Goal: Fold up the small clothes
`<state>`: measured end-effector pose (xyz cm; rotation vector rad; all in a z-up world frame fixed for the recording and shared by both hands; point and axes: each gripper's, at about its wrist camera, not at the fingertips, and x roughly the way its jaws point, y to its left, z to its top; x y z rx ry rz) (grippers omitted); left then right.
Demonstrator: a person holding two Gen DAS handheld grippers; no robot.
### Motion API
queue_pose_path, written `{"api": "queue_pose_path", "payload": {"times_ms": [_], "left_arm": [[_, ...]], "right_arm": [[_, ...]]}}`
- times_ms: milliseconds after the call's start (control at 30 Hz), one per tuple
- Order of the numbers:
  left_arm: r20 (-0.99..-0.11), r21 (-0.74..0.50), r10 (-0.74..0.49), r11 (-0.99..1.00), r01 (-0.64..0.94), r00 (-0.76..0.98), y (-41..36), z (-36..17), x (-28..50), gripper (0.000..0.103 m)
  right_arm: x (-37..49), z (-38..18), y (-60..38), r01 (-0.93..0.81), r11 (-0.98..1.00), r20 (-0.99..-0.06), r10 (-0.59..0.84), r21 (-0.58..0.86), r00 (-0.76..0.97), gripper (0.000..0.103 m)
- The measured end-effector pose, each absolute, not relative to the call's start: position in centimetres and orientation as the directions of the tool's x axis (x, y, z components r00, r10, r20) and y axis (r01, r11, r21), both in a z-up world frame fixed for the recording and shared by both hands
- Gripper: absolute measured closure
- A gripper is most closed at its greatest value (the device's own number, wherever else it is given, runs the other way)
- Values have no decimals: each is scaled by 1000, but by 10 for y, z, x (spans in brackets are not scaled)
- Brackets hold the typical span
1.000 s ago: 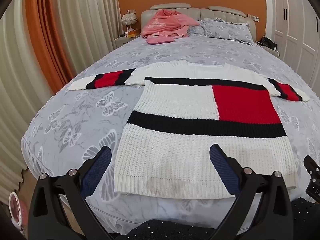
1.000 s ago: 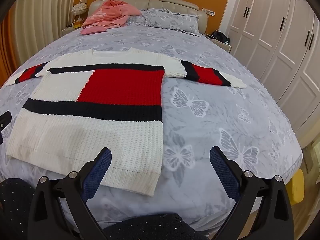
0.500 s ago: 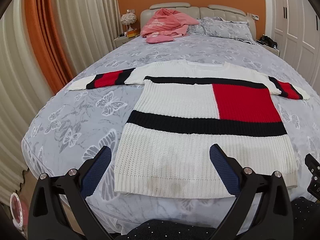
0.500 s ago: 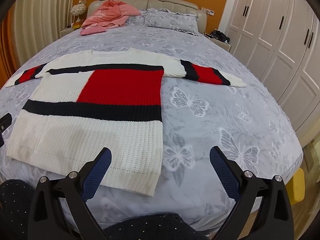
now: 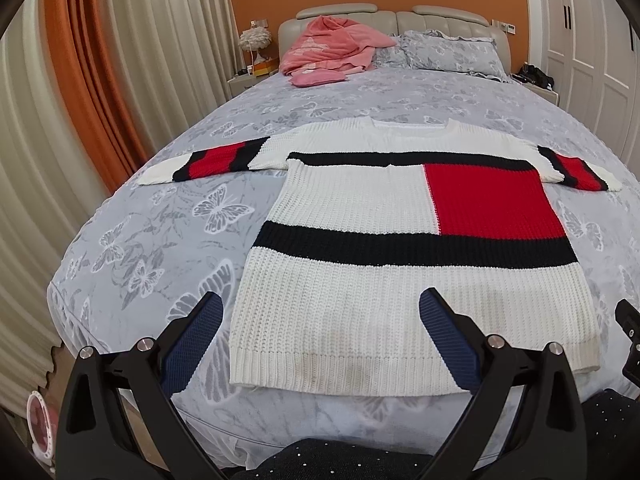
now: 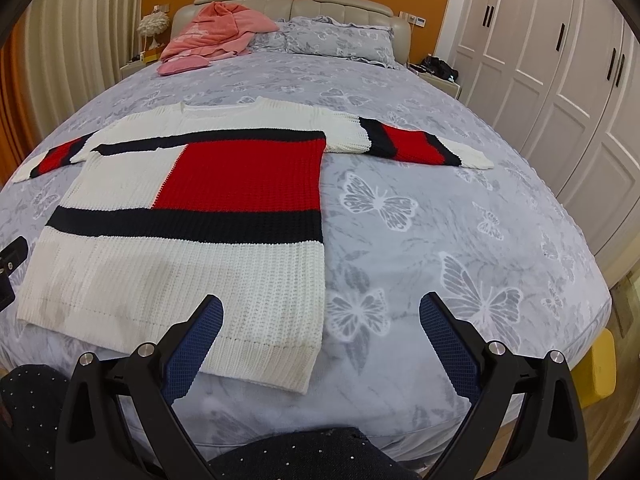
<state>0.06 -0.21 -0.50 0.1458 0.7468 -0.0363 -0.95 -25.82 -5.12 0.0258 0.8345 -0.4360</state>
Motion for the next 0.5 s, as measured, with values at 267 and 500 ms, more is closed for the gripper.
{"api": "queue_pose_path", "payload": {"times_ms": [267, 500], "left_arm": [[-679, 124, 22, 989, 85, 734, -3, -6, 1, 7], [-679, 126, 24, 988, 84, 733, -3, -6, 1, 7]], "right_arm": [[-9, -51, -258, 385, 911, -722, -365, -147, 588, 6], [-9, -51, -258, 385, 911, -721, -365, -147, 588, 6]]}}
